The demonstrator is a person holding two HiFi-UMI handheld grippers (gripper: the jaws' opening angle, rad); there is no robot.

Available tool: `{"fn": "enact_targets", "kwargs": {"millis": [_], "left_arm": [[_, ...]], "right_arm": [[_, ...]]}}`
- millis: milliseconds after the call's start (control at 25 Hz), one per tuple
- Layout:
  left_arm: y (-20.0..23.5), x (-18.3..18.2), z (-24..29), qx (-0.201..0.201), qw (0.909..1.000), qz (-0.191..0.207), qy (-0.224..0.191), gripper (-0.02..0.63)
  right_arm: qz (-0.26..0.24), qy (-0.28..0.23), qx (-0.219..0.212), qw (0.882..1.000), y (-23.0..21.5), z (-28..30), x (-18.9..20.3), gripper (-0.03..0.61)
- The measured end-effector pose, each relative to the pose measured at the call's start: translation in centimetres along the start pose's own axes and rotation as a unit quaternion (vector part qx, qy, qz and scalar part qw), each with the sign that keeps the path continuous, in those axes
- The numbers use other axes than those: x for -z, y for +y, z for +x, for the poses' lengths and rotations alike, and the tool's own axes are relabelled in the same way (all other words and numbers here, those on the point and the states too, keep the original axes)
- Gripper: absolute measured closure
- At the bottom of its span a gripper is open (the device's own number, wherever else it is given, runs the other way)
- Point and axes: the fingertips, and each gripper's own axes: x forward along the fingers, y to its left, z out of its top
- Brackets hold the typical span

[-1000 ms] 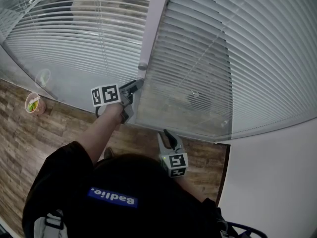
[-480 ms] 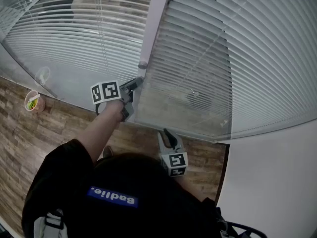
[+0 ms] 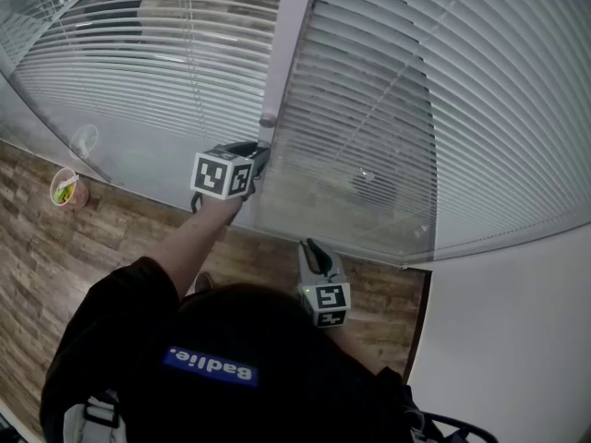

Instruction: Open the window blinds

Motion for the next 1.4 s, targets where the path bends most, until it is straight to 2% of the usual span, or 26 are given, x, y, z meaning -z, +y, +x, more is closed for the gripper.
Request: {"fn": "enact_targets", "kwargs": {"millis": [80, 200, 280, 400, 480, 560, 600, 680, 800, 880, 920, 960, 1000, 1160, 1240, 1400], "left_arm": [[-0.2, 0.0, 0.0, -0.024, 0.9976, 0.065, 0.009, 0.488], [-0.5, 0.0, 0.0, -0.059, 0.9849, 0.162, 0.019, 0.488], [-0.4, 0.3, 0.4, -0.068, 0.9795, 0.189, 0.018, 0.486], [-0.4, 0.3, 0.3, -0.067, 0.9805, 0.185, 0.006, 0.483], [-0.3, 0.2, -0.3, -0.053, 0.9896, 0.133, -0.013, 0.477], [-0.2, 0.2, -0.6, -0.014, 0.9988, 0.03, -0.036, 0.448], [-0.3, 0.3, -0.6, 0.011, 0.9985, -0.026, -0.047, 0.437], [-0.3, 0.3, -0.6, 0.056, 0.9872, -0.134, -0.066, 0.433], [0.2, 0.1, -0.5, 0.1, 0.9526, -0.27, -0.098, 0.439], [0.4, 0.1, -0.4, 0.116, 0.9337, -0.321, -0.109, 0.482], [0.4, 0.1, -0.4, 0.118, 0.9302, -0.329, -0.111, 0.491], [0.4, 0.1, -0.4, 0.115, 0.9313, -0.327, -0.111, 0.491], [0.4, 0.1, -0.4, 0.109, 0.9361, -0.317, -0.108, 0.492], [0.3, 0.0, -0.3, 0.068, 0.9697, -0.226, -0.063, 0.492], [0.2, 0.0, -0.3, 0.05, 0.9829, -0.173, -0.037, 0.492], [0.1, 0.2, -0.2, 0.023, 0.9951, -0.096, -0.014, 0.492]], "right_arm": [[-0.002, 0.004, 0.0, 1.0, 0.0, -0.1, 0.0, 0.52], [0.0, 0.006, 0.001, 1.0, 0.1, -0.2, 0.1, 0.52], [0.0, 0.007, 0.001, 1.0, 0.0, -0.2, 0.1, 0.52], [0.0, 0.008, 0.0, 1.0, 0.1, -0.3, 0.2, 0.498], [0.0, 0.009, -0.002, 1.0, 0.1, -0.3, 0.3, 0.477], [0.001, 0.01, -0.004, 1.0, 0.1, -0.3, 0.5, 0.471], [0.002, 0.01, -0.004, 1.0, 0.0, -0.4, 0.6, 0.469], [0.004, 0.011, -0.004, 1.0, 0.0, -0.4, 0.7, 0.469], [0.004, 0.012, -0.003, 1.0, 0.0, -0.5, 0.7, 0.469], [0.004, 0.012, -0.002, 1.0, -0.1, -0.5, 0.7, 0.469], [0.005, 0.012, -0.001, 1.0, -0.2, -0.5, 0.7, 0.472], [0.005, 0.013, 0.0, 1.0, -0.3, -0.5, 0.8, 0.476], [0.005, 0.013, 0.001, 1.0, -0.3, -0.5, 0.8, 0.477], [0.007, 0.015, 0.004, 1.0, -0.4, -0.4, 0.9, 0.495], [0.007, 0.016, 0.005, 1.0, -0.4, -0.3, 0.9, 0.506], [0.006, 0.017, 0.004, 1.0, -0.3, -0.1, 0.9, 0.513]]}}
